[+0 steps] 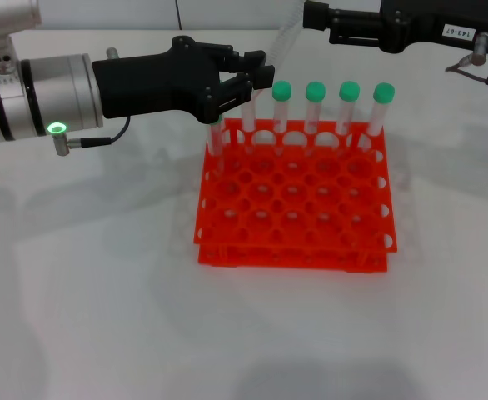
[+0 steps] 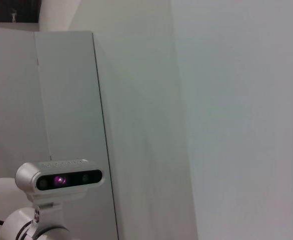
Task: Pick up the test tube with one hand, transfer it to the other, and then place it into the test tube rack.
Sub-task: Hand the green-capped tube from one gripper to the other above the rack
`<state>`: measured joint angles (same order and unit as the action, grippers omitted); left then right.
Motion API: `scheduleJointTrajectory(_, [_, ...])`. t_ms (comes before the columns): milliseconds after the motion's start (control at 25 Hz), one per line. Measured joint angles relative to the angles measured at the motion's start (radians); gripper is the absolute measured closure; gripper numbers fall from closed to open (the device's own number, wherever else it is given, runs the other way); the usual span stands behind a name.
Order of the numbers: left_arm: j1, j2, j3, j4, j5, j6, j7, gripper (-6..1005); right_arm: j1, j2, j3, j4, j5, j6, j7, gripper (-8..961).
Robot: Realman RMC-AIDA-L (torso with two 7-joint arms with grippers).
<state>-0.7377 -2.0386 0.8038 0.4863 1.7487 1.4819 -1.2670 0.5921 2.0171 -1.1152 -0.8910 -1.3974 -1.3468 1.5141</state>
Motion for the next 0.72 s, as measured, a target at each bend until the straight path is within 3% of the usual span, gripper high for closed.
scheduleJointTrajectory(720, [-0.002, 0.000, 0.005, 0.000, 0.000, 0.000, 0.000, 803, 0.004, 0.000, 0.000, 0.004, 0.002, 0.002, 0.001, 170])
